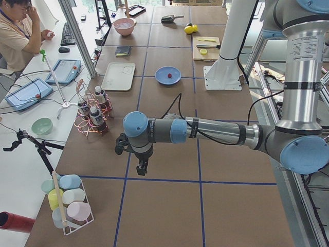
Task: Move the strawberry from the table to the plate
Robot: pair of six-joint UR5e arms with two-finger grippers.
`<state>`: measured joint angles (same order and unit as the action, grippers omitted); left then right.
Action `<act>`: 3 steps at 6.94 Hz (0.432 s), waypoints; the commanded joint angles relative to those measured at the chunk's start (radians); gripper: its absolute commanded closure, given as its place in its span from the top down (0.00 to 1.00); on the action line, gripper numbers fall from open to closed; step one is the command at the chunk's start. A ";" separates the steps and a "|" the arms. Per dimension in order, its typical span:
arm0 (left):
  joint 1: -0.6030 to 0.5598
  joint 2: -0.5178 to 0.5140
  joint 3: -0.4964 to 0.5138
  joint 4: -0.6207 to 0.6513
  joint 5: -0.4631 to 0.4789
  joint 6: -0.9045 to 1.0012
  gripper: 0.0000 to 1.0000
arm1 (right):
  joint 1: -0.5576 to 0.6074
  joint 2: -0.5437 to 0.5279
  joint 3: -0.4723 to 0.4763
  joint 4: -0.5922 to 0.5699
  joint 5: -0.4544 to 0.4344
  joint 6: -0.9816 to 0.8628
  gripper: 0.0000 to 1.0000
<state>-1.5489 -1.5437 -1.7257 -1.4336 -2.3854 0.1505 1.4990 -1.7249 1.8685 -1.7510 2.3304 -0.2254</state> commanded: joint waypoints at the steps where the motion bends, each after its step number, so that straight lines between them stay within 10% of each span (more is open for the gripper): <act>1: 0.000 0.001 0.012 0.004 -0.005 0.001 1.00 | 0.000 -0.001 -0.011 0.001 0.003 0.000 1.00; 3: 0.000 0.002 0.031 -0.001 -0.005 0.003 1.00 | 0.000 0.007 -0.020 0.001 -0.002 0.000 1.00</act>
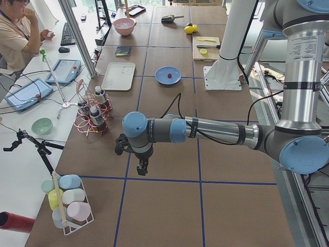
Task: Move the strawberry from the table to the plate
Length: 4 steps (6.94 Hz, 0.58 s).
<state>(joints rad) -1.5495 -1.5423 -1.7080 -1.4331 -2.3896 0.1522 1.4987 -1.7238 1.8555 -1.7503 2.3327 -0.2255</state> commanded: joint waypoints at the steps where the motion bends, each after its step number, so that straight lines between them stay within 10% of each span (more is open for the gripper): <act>1: 0.000 0.001 0.019 -0.001 0.000 0.001 1.00 | 0.000 0.015 -0.025 0.002 0.002 0.000 1.00; 4: 0.000 -0.002 -0.001 -0.003 0.000 -0.008 1.00 | 0.002 0.006 -0.010 0.000 0.028 0.003 1.00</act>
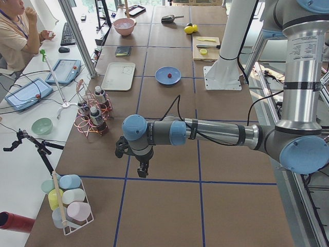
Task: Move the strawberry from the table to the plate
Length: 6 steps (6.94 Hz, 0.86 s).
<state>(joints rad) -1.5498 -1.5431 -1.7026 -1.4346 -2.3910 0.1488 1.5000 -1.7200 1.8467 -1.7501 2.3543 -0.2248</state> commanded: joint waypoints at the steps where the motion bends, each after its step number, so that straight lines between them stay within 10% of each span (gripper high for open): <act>1: 0.000 -0.003 -0.009 -0.001 0.007 0.002 1.00 | 0.000 -0.006 0.005 -0.002 0.008 0.002 1.00; 6: 0.002 0.023 -0.018 -0.056 0.009 0.041 1.00 | -0.003 0.023 -0.027 0.003 0.010 0.016 1.00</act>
